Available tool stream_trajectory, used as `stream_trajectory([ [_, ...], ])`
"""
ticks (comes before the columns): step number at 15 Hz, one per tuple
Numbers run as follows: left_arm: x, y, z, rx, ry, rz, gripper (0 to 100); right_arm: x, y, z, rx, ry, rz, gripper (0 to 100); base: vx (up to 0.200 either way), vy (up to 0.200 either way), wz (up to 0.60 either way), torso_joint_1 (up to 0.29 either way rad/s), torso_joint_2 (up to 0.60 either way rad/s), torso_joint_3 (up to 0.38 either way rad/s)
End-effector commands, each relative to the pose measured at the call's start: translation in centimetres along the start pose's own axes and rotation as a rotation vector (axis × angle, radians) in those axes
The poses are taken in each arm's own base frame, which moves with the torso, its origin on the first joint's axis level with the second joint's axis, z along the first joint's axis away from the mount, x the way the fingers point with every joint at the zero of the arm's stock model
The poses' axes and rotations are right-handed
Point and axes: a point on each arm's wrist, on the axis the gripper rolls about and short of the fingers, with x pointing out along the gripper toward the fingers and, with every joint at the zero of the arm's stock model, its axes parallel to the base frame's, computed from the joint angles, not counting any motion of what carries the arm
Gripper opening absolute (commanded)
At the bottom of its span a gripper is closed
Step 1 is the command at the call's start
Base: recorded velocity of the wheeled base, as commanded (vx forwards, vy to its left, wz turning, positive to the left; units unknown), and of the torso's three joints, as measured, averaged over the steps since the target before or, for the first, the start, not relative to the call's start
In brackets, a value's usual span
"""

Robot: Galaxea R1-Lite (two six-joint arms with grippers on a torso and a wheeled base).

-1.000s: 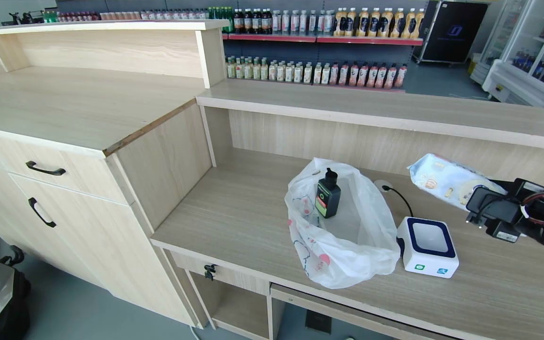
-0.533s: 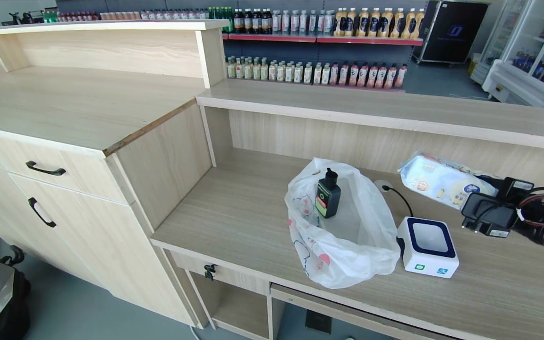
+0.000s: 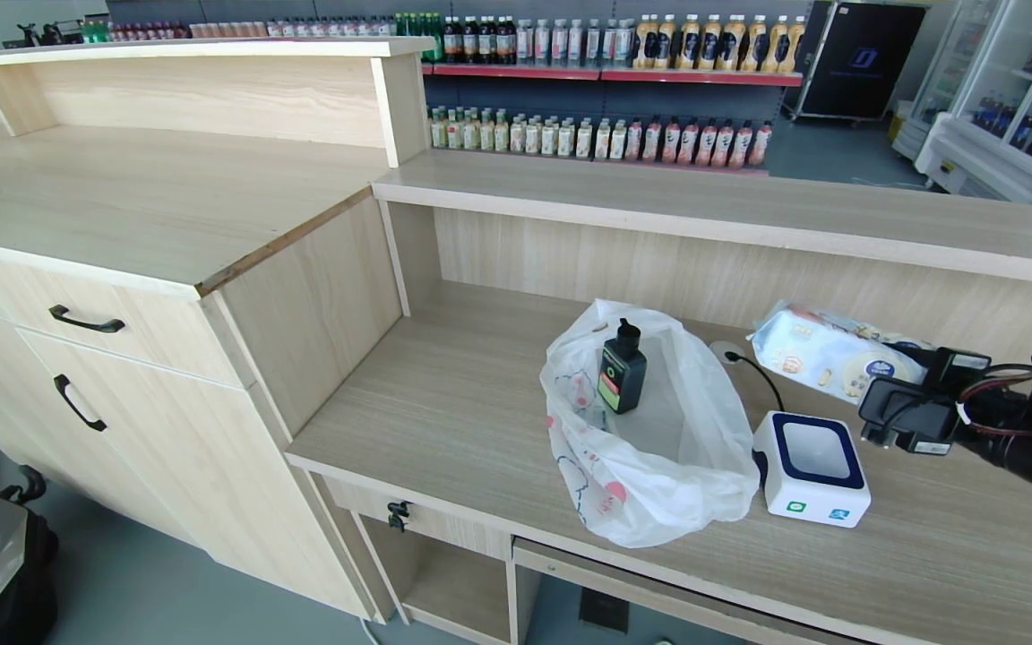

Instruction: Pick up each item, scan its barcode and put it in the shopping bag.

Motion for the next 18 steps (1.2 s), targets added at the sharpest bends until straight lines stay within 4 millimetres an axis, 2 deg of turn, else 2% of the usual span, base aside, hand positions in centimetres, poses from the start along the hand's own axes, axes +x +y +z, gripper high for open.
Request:
stream_trajectory([
  [1,0.0,0.0,0.0,0.000,0.000,0.001,100,0.5,0.7,-0.2,-0.006,0.002,0.025,0,0.000,0.000,0.00,0.000,0.00,0.000],
  [8,0.0,0.0,0.0,0.000,0.000,0.000,100,1.1,1.8,-0.4,-0.072,0.001,0.062,0,0.000,0.000,0.00,0.000,0.00,0.000],
  [18,0.0,0.0,0.0,0.000,0.000,0.001,100,1.3,1.6,-0.6,-0.135,0.002,0.055,0,0.000,0.000,0.00,0.000,0.00,0.000],
])
